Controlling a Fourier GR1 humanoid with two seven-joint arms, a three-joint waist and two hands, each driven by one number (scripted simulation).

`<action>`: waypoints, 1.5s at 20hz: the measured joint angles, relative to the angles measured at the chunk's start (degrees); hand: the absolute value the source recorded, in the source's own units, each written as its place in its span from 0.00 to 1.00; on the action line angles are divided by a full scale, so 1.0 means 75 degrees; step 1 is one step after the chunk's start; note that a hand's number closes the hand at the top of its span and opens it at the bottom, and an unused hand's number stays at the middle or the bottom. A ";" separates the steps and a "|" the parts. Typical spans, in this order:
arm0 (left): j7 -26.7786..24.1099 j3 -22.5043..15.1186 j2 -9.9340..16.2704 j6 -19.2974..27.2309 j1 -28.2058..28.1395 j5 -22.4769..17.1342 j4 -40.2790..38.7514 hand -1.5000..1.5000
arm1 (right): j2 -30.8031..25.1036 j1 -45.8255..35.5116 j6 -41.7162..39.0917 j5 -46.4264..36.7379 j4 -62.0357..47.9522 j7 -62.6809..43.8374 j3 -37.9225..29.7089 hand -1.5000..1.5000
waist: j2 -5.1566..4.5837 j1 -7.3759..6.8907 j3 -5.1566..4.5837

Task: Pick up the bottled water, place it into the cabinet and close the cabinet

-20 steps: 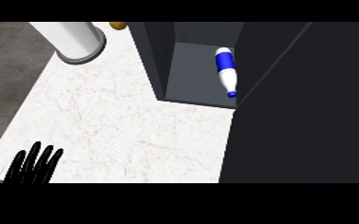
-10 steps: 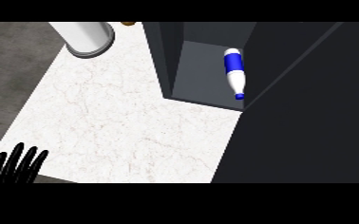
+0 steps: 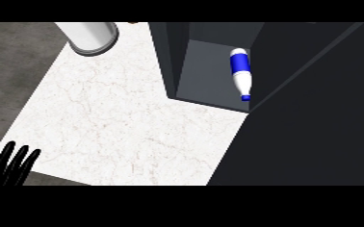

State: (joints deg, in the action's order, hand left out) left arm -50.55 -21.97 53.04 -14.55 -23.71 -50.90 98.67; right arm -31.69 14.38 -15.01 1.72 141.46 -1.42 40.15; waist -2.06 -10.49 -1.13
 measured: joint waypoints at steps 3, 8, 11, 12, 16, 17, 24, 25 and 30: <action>0.0024 0.0092 0.0056 -0.0044 0.0013 -0.0067 0.0001 0.00 | 0.0215 -0.0067 0.0025 0.0219 -0.0115 -0.0205 -0.0027 1.00 | -0.0032 -0.0030 0.0000; 0.0077 0.0256 0.0184 -0.0142 0.0017 -0.0164 -0.0028 0.00 | 0.0778 -0.0336 0.0088 0.0952 -0.0546 -0.0703 0.0020 1.00 | -0.0083 -0.0121 0.0011; 0.0123 0.0356 0.0256 -0.0202 0.0059 -0.0235 -0.0013 0.00 | 0.1132 -0.0622 0.0031 0.1492 -0.0881 -0.1003 0.0035 1.00 | -0.0107 -0.0139 0.0024; 0.0130 0.0365 0.0267 -0.0219 0.0040 -0.0245 0.0005 0.00 | 0.1229 -0.0719 -0.0004 0.1692 -0.1017 -0.1103 0.0009 1.00 | -0.0112 -0.0170 0.0033; 0.0172 0.0460 0.0287 -0.0247 0.0037 -0.0340 0.0012 0.00 | 0.1559 -0.1261 -0.0199 0.2529 -0.1770 -0.1416 -0.0399 1.00 | -0.0125 -0.0164 0.0065; 0.0179 0.0476 0.0285 -0.0273 0.0019 -0.0369 -0.0024 0.00 | 0.1656 -0.1436 -0.0193 0.2665 -0.1990 -0.1471 -0.0594 1.00 | -0.0112 -0.0132 0.0067; 0.0236 0.0623 0.0329 -0.0363 -0.0150 -0.0509 -0.0117 0.00 | 0.2733 -0.3295 0.0891 0.2768 -0.4081 -0.1928 -0.2133 1.00 | 0.0001 0.0052 0.0096; 0.0257 0.0626 0.0324 -0.0383 -0.0177 -0.0538 -0.0119 0.00 | 0.2912 -0.3652 0.1099 0.2708 -0.4434 -0.2010 -0.2296 1.00 | 0.0016 0.0089 0.0100; 0.0322 0.0751 0.0374 -0.0557 -0.0300 -0.0652 -0.0176 0.00 | 0.3473 -0.5598 0.1806 0.2386 -0.6397 -0.2271 -0.3122 1.00 | 0.0064 0.0253 0.0121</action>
State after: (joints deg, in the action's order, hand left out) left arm -48.14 -16.34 55.84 -18.72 -25.96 -55.79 97.35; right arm -5.64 -27.61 -1.46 19.61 93.49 -18.45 16.73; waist -1.58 -8.59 -0.22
